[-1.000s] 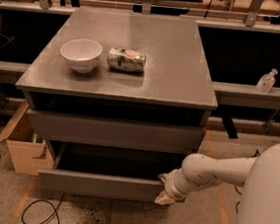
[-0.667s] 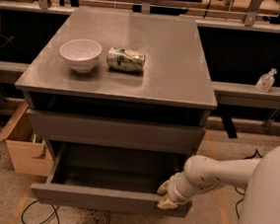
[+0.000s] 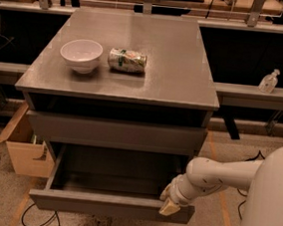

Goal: Open middle drawer

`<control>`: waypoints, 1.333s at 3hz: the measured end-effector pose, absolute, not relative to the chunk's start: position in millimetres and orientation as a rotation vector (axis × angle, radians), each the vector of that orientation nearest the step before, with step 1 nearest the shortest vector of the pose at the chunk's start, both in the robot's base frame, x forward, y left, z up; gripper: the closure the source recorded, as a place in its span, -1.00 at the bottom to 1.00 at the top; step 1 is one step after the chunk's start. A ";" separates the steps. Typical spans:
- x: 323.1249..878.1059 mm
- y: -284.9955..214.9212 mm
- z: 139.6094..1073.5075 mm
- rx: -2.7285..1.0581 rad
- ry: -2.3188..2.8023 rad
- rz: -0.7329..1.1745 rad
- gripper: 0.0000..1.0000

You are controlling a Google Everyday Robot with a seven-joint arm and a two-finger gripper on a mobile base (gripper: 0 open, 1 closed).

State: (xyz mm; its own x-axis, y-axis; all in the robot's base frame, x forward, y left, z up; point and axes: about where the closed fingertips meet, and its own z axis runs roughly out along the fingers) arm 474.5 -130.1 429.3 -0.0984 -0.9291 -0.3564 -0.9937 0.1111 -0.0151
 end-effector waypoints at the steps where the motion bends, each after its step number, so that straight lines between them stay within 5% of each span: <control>1: 451.5 -141.2 437.6 -1.873 2.207 0.354 0.63; 4: 448.7 -139.5 435.0 -1.877 2.208 0.362 -0.91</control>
Offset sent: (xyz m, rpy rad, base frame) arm -0.0183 -0.0089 0.0066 -0.0224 0.0457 -0.0362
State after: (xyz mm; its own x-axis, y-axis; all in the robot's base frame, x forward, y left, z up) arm 448.7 -139.5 435.0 -0.1595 -0.9329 -0.3229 -0.9872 0.1534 0.0443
